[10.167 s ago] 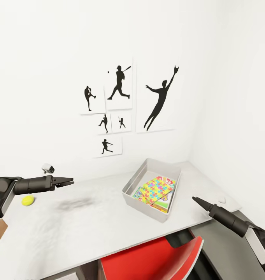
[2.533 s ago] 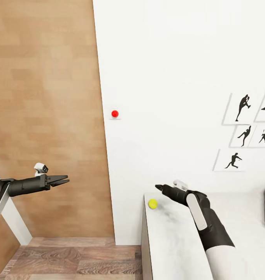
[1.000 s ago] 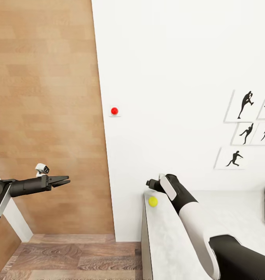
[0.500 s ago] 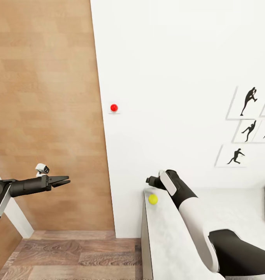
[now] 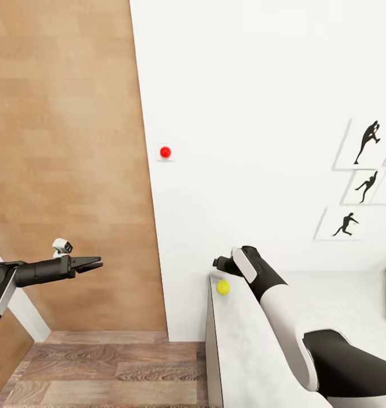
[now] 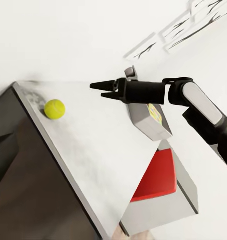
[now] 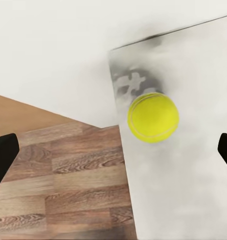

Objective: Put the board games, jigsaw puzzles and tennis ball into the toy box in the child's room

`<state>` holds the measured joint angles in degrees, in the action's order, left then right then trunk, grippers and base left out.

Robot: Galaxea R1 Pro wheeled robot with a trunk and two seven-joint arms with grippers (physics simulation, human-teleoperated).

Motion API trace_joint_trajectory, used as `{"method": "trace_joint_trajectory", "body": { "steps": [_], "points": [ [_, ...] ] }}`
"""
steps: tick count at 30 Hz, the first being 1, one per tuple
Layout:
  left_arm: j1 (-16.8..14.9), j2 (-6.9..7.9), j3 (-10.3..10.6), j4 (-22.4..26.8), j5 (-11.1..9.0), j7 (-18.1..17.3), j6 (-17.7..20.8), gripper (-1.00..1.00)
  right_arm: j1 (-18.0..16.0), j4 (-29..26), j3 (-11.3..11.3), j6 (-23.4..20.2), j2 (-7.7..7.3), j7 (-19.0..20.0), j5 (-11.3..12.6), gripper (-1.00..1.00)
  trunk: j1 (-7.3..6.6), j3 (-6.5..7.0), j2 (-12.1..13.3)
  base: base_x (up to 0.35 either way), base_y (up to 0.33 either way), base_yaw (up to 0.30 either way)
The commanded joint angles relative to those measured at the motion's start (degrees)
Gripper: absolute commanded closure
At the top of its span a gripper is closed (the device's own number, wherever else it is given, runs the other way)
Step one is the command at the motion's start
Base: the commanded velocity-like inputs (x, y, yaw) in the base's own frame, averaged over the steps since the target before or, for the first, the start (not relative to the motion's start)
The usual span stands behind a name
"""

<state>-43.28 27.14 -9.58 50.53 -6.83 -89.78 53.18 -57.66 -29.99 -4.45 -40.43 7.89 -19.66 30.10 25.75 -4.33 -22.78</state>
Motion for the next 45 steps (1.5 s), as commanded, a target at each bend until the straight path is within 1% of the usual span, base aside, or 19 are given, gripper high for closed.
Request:
{"method": "trace_joint_trajectory", "body": {
  "steps": [1, 13, 21, 26, 36, 38, 42, 45],
  "points": [
    [-0.05, 0.02, 0.02, 0.01, 0.01, -0.22, 0.61, -1.00, -0.09, -0.05, -0.29, -0.13, -0.04, -0.54, 0.60, -1.00, 0.04, -0.23, -0.14, 0.000, 0.000, 0.000],
    [-0.05, 0.02, 0.01, 0.01, 0.04, -0.22, 0.61, -1.00, -0.66, 0.02, -0.29, -0.18, -0.04, -0.56, 0.47, -1.00, 0.04, -1.37, -0.14, 0.000, 0.000, 0.000],
    [-0.05, 0.02, 0.01, 0.01, 0.05, -0.22, 0.61, -1.00, -1.06, 0.02, -0.29, -0.25, 0.06, -0.57, -1.01, -1.00, 0.04, -2.13, -0.14, 0.000, 0.000, 0.000],
    [-0.05, 0.02, 0.02, 0.01, 0.05, -0.22, 0.61, -1.00, -1.67, 0.02, -0.29, -0.26, 0.05, -1.03, -1.51, -1.00, 0.04, -2.60, -0.14, 0.000, 0.000, 0.000],
    [-0.05, 0.02, 0.05, 0.01, 0.06, -0.22, 0.61, -1.00, -3.35, 0.02, -0.29, -0.27, 0.53, -4.29, -1.73, -1.00, 0.04, -3.55, -0.14, 0.000, 0.000, 0.000],
    [-0.05, 0.02, 0.04, 0.01, 0.09, -0.22, 0.61, -1.00, -3.51, 0.02, -0.29, -0.27, 0.63, -5.35, -1.75, -1.00, 0.04, -3.73, -0.14, 0.000, 0.000, 0.000],
    [-0.05, 0.02, 0.01, 0.01, 0.14, -0.22, 0.61, -1.00, -3.70, 0.02, -0.46, -0.31, 0.76, -8.81, -1.74, -1.00, 0.04, -4.11, -0.14, 0.000, 0.000, 0.000],
    [-0.05, 0.02, 0.04, 0.01, 0.14, -0.22, 0.59, -1.00, -3.74, 0.02, -0.51, -0.29, 0.79, -9.86, -1.72, -1.00, 0.04, -4.40, -0.14, 0.000, 0.000, 0.000]
  ]
}}
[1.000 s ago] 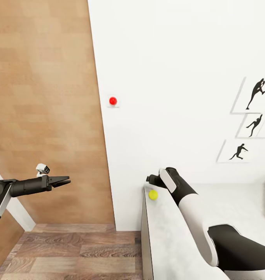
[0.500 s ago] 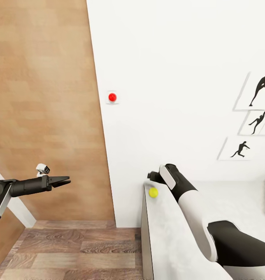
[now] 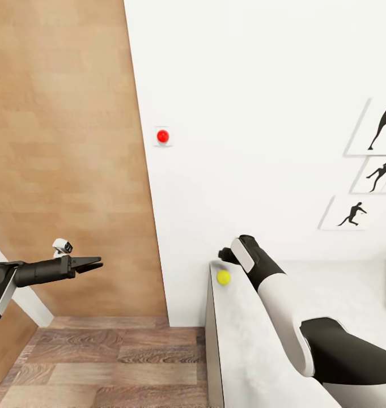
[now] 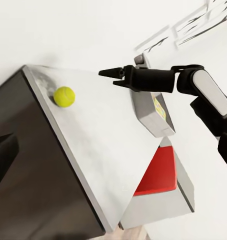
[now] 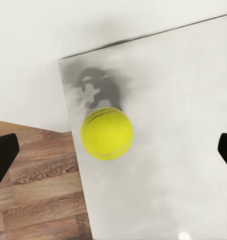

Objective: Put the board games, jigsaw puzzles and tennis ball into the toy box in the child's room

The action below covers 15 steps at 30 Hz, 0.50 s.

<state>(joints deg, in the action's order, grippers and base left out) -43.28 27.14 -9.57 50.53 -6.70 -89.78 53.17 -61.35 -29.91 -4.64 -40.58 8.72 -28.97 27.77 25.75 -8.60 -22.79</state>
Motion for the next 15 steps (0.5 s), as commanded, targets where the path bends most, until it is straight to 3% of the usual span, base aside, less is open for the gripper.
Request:
{"method": "trace_joint_trajectory", "body": {
  "steps": [1, 11, 15],
  "points": [
    [-0.05, 0.02, 0.03, 0.01, 0.02, -0.22, 0.61, -1.00, -0.06, -0.06, -0.33, -0.13, -0.03, -0.78, 0.61, -1.00, 0.03, -0.22, -0.13, 0.000, 0.000, 0.000],
    [-0.05, 0.02, 0.07, 0.01, 0.02, -0.22, 0.62, -1.00, -0.09, -0.06, -0.57, -0.11, 0.05, -1.65, 0.62, -1.00, 0.03, -1.17, -0.13, 0.000, 0.000, 0.000],
    [-0.05, 0.02, 0.07, 0.01, 0.02, -0.22, 0.60, -1.00, -0.09, -0.06, -2.07, -0.05, 0.07, -1.69, 0.62, -1.00, 0.03, -1.55, -0.13, 0.000, 0.000, 0.000]
  ]
}}
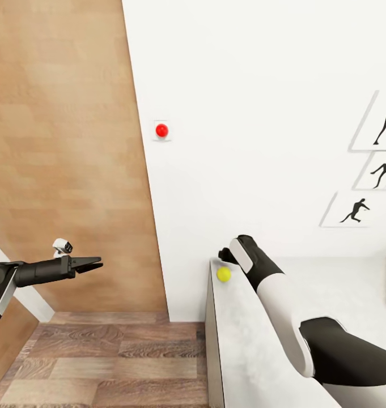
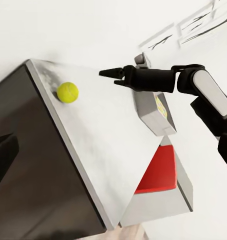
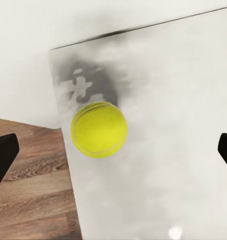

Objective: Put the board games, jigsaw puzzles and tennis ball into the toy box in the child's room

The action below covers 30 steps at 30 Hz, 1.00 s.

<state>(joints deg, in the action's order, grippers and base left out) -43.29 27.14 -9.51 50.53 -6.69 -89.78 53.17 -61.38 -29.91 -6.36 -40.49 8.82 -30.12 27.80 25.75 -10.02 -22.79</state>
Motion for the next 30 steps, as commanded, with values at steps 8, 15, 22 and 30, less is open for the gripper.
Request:
{"method": "trace_joint_trajectory", "body": {
  "steps": [8, 15, 22, 30],
  "points": [
    [-0.04, 0.02, 0.02, 0.01, 0.01, -0.22, 0.44, -1.00, -0.06, -0.13, -1.77, -0.11, -0.04, -0.55, 0.59, -1.00, 0.03, -0.88, -0.13, 0.000, 0.000, 0.000],
    [-0.04, 0.02, 0.02, 0.01, 0.01, -0.22, 0.37, -1.00, -0.06, -0.15, -1.90, -0.11, -0.04, -0.55, 0.59, -1.00, 0.03, -1.54, -0.13, 0.000, 0.000, 0.000],
    [-0.04, 0.02, 0.02, 0.01, 0.01, -0.22, 0.36, -1.00, -0.06, -0.15, -1.98, -0.04, -0.04, -0.55, 0.69, -1.00, 0.03, -2.21, -0.13, 0.000, 0.000, 0.000],
    [-0.04, 0.02, 0.02, 0.01, 0.01, -0.22, 0.36, -1.00, -0.06, -0.38, -1.99, 0.05, -0.02, -0.55, 0.66, -1.00, 0.03, -2.96, -0.13, 0.000, 0.000, 0.000]
  ]
}}
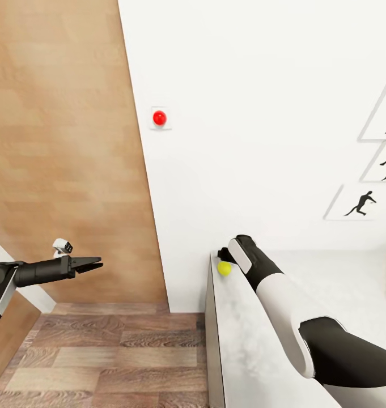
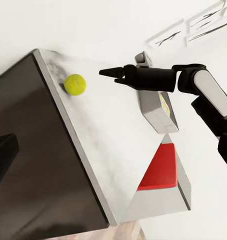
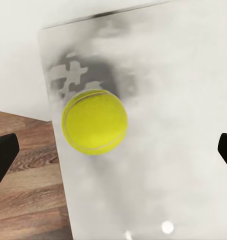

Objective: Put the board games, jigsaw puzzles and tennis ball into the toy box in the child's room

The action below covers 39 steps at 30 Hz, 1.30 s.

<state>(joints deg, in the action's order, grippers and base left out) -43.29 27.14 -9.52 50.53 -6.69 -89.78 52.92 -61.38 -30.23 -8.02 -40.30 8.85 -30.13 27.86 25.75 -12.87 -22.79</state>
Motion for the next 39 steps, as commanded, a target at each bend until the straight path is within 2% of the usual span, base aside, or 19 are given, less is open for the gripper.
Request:
{"method": "trace_joint_trajectory", "body": {
  "steps": [1, 12, 22, 39],
  "points": [
    [-0.04, 0.02, 0.02, 0.01, 0.01, -0.22, 0.61, -1.00, -0.05, -0.10, -0.33, -0.14, -0.04, -0.54, 0.60, -1.00, 0.03, -0.21, -0.12, 0.000, 0.000, 0.000],
    [-0.04, 0.02, 0.01, 0.01, 0.01, -0.22, 0.61, -1.00, -0.18, -0.52, -0.41, -0.07, 0.01, -0.54, 0.53, -1.00, 0.03, -1.25, -0.12, 0.000, 0.000, 0.000],
    [-0.04, 0.02, 0.03, 0.01, 0.01, -0.22, 0.61, -1.00, -1.85, -0.61, -0.42, -0.11, 1.03, -0.54, 0.53, -1.00, 0.03, -2.20, -0.12, 0.000, 0.000, 0.000],
    [-0.04, 0.02, 0.03, 0.01, 0.01, -0.22, 0.61, -1.00, -2.91, -0.62, -0.42, 0.04, 1.15, -0.54, 0.53, -1.00, 0.03, -3.81, -0.12, 0.000, 0.000, 0.000]
  ]
}}
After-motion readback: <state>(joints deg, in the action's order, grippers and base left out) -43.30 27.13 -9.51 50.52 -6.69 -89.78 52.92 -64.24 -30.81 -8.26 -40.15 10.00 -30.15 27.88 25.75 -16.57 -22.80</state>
